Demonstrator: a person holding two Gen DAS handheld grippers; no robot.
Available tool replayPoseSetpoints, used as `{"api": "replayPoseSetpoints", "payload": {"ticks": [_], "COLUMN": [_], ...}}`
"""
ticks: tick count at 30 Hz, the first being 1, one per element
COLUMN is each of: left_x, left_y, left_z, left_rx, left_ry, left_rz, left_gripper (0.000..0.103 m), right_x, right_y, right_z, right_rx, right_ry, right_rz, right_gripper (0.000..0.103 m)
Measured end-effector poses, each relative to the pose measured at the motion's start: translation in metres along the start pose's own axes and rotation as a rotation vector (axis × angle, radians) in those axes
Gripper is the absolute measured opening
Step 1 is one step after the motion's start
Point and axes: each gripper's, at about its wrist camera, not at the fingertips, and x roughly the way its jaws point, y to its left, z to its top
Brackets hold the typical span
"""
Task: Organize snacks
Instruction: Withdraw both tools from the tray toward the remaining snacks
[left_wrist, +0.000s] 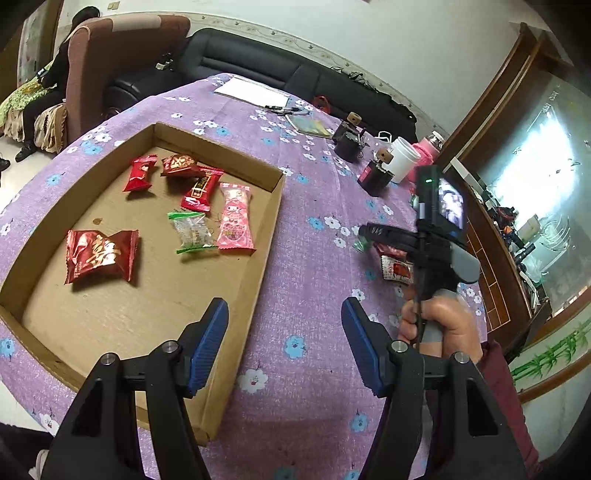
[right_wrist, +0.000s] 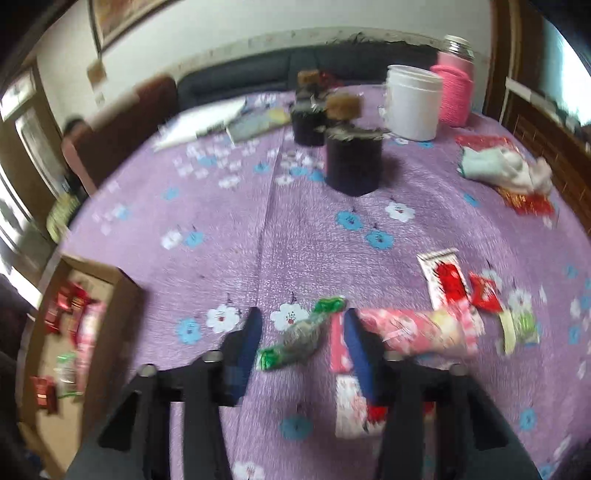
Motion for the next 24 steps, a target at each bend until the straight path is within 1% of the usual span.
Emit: {"api": "replayPoseSetpoints", "payload": {"ticks": [1, 3, 5, 6, 7, 8, 9, 10, 11, 12, 13, 14, 15, 17, 18, 20, 22, 24], "left_x": [0.0, 0.002, 0.004, 0.005, 0.006, 0.006, 0.007, 0.008, 0.008, 0.009, 0.011, 0.012, 0.015, 0.019, 0.022, 0.024, 0.023, 0.021], "left_y": [0.001, 0.004, 0.005, 0.005, 0.004, 0.003, 0.002, 0.001, 0.0, -0.001, -0.002, -0.003, -0.006, -0.011, -0.015, -0.021, -0.025, -0.026], "left_z": [0.0, 0.0, 0.0, 0.0, -0.001, -0.001, -0.001, -0.002, -0.002, -0.003, -0.004, -0.005, -0.006, -0.009, -0.011, -0.013, -0.015, -0.015], "left_rx": [-0.002, -0.009, -0.012, -0.011, -0.01, -0.009, -0.006, -0.002, 0.002, 0.004, 0.005, 0.006, 0.009, 0.017, 0.024, 0.039, 0.053, 0.062], "left_ry": [0.001, 0.002, 0.008, 0.011, 0.011, 0.012, 0.014, 0.015, 0.017, 0.021, 0.025, 0.028, 0.033, 0.045, 0.056, 0.068, 0.071, 0.067], "left_rz": [0.002, 0.003, 0.0, -0.005, -0.007, -0.01, -0.018, -0.021, -0.021, -0.024, -0.029, -0.032, -0.034, -0.042, -0.048, -0.053, -0.051, -0.045], "left_gripper": [0.063, 0.063, 0.063, 0.063, 0.063, 0.063, 0.063, 0.063, 0.063, 0.063, 0.063, 0.063, 0.063, 0.063, 0.063, 0.063, 0.063, 0.063], "right_x": [0.006, 0.007, 0.001, -0.004, -0.008, -0.013, -0.018, -0.023, -0.034, -0.043, -0.052, -0.06, -0.063, -0.059, -0.055, -0.043, -0.031, -0.021], "right_y": [0.003, 0.003, 0.002, 0.001, 0.001, 0.0, -0.004, -0.008, -0.02, -0.031, -0.046, -0.061, -0.073, -0.094, -0.101, -0.112, -0.113, -0.111], "right_z": [-0.002, -0.008, -0.017, -0.022, -0.028, -0.035, -0.042, -0.047, -0.052, -0.053, -0.054, -0.054, -0.052, -0.046, -0.045, -0.042, -0.041, -0.042], "right_rx": [-0.007, -0.004, -0.001, -0.002, -0.001, 0.005, 0.015, 0.029, 0.053, 0.071, 0.094, 0.115, 0.127, 0.146, 0.16, 0.185, 0.2, 0.22], "right_ry": [0.022, 0.016, 0.03, 0.037, 0.066, 0.104, 0.136, 0.145, 0.13, 0.098, 0.049, -0.005, -0.037, -0.054, -0.056, -0.059, -0.053, -0.021], "right_rz": [-0.015, -0.012, 0.057, 0.1, 0.157, 0.245, 0.351, 0.413, 0.46, 0.464, 0.445, 0.391, 0.322, 0.199, 0.177, 0.169, 0.176, 0.223], "right_gripper": [0.021, 0.021, 0.021, 0.021, 0.021, 0.021, 0.024, 0.024, 0.026, 0.032, 0.037, 0.045, 0.047, 0.048, 0.048, 0.048, 0.048, 0.048]}}
